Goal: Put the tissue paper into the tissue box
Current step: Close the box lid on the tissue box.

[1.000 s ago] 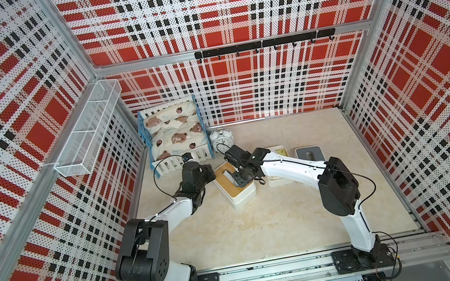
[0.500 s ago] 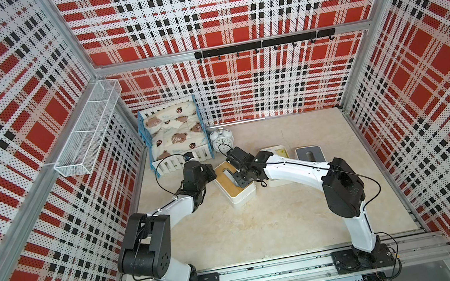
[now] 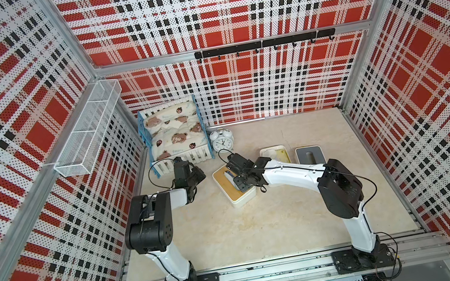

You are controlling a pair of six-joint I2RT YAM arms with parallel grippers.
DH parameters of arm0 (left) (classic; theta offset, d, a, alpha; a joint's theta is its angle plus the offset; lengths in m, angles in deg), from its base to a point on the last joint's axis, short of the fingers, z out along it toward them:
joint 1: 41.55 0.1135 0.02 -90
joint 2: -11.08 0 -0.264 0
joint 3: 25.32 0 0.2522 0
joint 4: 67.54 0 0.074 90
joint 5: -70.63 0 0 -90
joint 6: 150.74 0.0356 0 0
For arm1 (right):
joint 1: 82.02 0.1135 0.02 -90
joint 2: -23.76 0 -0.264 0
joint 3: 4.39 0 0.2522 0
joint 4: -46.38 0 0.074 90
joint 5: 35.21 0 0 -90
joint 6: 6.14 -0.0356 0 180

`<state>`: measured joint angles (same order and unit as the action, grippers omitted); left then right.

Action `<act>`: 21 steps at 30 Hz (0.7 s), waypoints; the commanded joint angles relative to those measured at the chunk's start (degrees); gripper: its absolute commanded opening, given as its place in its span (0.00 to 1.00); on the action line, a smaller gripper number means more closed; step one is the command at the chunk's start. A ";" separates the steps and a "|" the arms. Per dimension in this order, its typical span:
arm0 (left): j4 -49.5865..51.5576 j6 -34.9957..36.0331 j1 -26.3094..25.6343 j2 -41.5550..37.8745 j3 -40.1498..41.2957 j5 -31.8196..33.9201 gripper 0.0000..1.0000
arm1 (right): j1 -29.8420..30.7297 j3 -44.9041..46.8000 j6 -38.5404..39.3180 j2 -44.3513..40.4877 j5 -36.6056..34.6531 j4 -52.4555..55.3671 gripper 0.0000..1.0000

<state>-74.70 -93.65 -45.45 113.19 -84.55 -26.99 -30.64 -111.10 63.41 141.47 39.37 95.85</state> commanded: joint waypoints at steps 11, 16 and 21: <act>-3.94 -1.27 -4.16 -7.39 4.21 -1.62 0.15 | 0.55 0.89 -2.62 1.43 -0.73 2.06 0.30; -3.86 -3.49 -5.11 -13.34 9.04 -1.18 0.17 | 0.48 0.32 -3.60 -2.19 0.01 2.57 0.55; -3.52 -5.21 -6.89 -18.56 14.01 -0.74 0.17 | 0.09 1.27 -4.59 -8.12 1.45 2.06 0.71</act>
<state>-77.79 -97.36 -51.04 97.21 -73.03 -28.08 -30.56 -110.62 60.00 139.94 40.13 97.29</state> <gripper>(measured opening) 0.171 0.692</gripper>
